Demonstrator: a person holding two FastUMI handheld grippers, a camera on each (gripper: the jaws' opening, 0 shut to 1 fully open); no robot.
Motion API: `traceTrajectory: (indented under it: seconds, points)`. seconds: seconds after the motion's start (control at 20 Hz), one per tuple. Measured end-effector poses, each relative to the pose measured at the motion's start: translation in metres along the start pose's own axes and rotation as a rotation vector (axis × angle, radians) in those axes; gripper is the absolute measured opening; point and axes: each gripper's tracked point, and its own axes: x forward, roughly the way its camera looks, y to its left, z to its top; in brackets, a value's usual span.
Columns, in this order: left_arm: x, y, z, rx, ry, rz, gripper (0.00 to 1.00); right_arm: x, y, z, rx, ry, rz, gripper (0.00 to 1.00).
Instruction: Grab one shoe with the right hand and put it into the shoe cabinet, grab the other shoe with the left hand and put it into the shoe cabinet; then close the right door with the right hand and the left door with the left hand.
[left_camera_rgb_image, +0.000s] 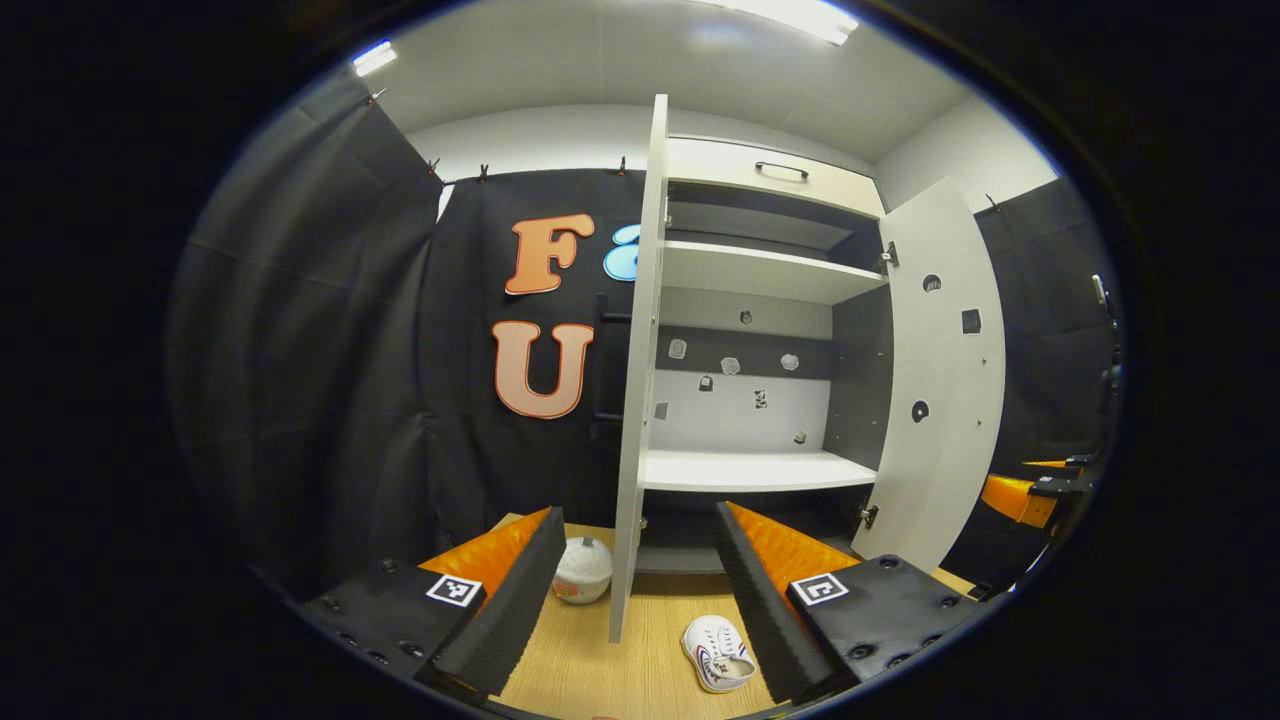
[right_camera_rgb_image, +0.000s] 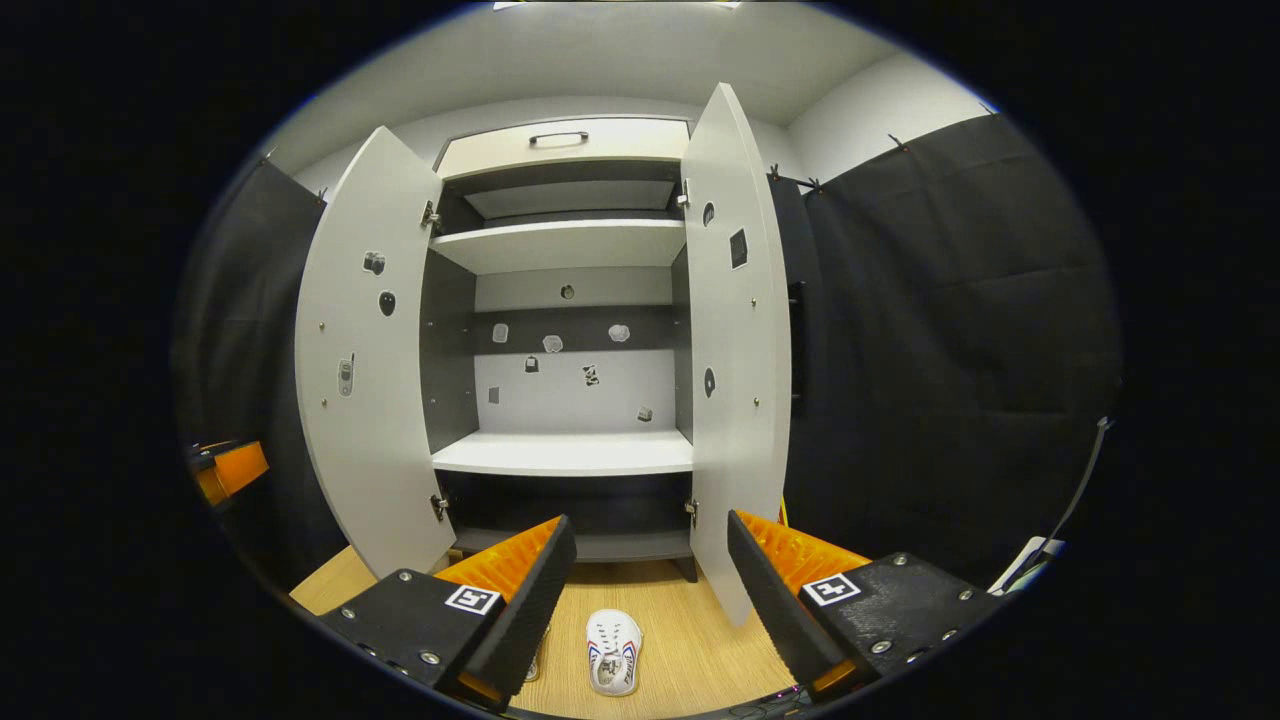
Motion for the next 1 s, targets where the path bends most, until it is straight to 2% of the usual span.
traceTrajectory:
  seconds: [0.15, 0.2, 0.35, 0.4, 0.65, 0.8, 0.85, 1.0]
  points:
    - [-0.001, 0.001, 0.000, -0.002, -0.003, 0.003, 0.99, 0.000, 0.001, 0.001, -0.001, -0.002, 0.004, 0.94]
    - [-0.001, 0.001, 0.001, -0.003, -0.005, 0.004, 0.96, 0.001, 0.002, 0.001, -0.001, -0.002, 0.005, 0.94]
    - [-0.001, 0.000, 0.000, -0.002, -0.002, 0.004, 0.96, 0.000, 0.002, -0.001, -0.003, 0.004, 0.005, 0.94]
    - [-0.002, 0.000, 0.000, -0.002, -0.002, 0.004, 0.99, -0.001, 0.002, -0.002, -0.004, 0.006, 0.005, 0.94]
    - [-0.003, -0.002, 0.000, -0.001, -0.005, 0.002, 0.96, 0.001, 0.001, -0.006, -0.010, 0.012, 0.001, 0.94]
    - [-0.004, -0.004, -0.001, -0.002, -0.008, 0.000, 0.94, 0.007, 0.000, -0.022, -0.018, 0.030, -0.003, 0.94]
    - [-0.003, -0.004, 0.000, -0.002, -0.007, 0.001, 0.96, 0.011, 0.000, -0.033, -0.023, 0.045, -0.005, 0.94]
    - [-0.003, -0.005, -0.001, -0.002, -0.004, 0.003, 0.96, 0.022, 0.007, -0.069, -0.037, 0.104, 0.008, 0.94]
